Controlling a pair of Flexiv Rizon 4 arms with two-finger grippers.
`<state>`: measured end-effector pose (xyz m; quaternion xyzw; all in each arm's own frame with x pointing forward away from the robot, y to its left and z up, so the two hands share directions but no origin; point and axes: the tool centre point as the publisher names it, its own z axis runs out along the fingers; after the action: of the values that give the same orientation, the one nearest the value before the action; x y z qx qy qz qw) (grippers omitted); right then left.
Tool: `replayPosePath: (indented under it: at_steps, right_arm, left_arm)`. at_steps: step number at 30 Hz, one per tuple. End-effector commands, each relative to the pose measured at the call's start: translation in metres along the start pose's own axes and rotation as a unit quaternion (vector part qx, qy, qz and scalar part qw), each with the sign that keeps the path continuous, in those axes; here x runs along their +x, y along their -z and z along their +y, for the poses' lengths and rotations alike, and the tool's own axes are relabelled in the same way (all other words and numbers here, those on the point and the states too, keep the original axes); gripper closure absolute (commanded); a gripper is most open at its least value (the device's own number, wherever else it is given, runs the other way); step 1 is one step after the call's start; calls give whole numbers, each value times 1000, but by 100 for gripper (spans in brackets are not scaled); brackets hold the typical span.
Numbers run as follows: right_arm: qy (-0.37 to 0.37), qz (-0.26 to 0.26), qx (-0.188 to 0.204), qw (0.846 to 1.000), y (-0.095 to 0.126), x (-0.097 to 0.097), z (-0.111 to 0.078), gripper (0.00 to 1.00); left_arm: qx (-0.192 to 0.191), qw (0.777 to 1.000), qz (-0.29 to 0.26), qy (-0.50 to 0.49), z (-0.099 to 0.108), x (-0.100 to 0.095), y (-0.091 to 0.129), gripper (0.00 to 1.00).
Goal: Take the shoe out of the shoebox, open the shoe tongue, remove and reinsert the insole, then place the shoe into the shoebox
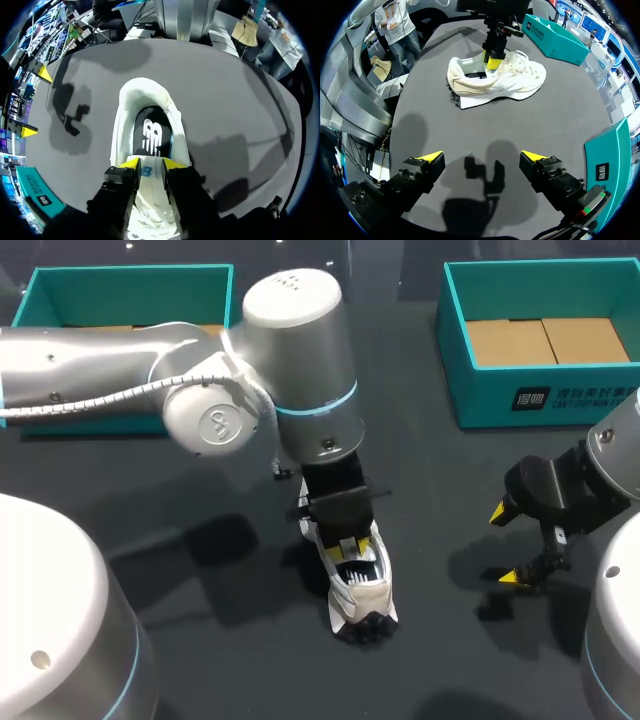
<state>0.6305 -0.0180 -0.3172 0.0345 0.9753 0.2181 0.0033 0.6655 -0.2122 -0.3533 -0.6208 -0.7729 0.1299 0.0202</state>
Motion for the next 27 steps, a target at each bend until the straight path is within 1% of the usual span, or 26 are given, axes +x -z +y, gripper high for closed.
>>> replayPosePath:
  at_steps: [1, 4, 6, 8, 9, 10, 11, 12, 24, 25, 27]
  right_arm:
    - [0, -2, 1, 1000, 0, 2, 0, 0]
    - [0, -2, 1, 1000, 0, 2, 0, 0]
    - [0, -2, 1, 1000, 0, 2, 0, 0]
    - [0, -2, 1, 1000, 0, 2, 0, 0]
    - [0, -2, 1, 1000, 0, 2, 0, 0]
    - [0, -2, 1, 1000, 0, 2, 0, 0]
    - [0, -2, 1, 1000, 0, 2, 0, 0]
    - [0, -2, 1, 1000, 0, 2, 0, 0]
    - [0, -2, 1, 1000, 0, 2, 0, 0]
    - [0, -2, 1, 1000, 0, 2, 0, 0]
    - [0, -2, 1, 1000, 0, 2, 0, 0]
  left_arm:
    - [-12, 1000, -16, 1, -12, 13, 22, 72]
    - [-12, 1000, -25, 2, -19, 15, 41, 71]
    - [-13, 999, -27, 11, -23, 14, 53, 66]
    - [-9, 999, -28, 25, -28, 13, 62, 51]
    - [-1, 999, -25, 37, -30, 13, 66, 27]
    - [20, 998, -18, 60, -33, 12, 70, 0]
    - [37, 995, 21, 87, -35, 11, 75, 0]
    - [17, 995, 37, 89, -37, 11, 77, 0]
    - [17, 995, 37, 89, -37, 11, 77, 0]
    - [18, 991, 38, 125, -40, 11, 76, 0]
    - [4, 980, 32, 198, -50, 13, 74, 0]
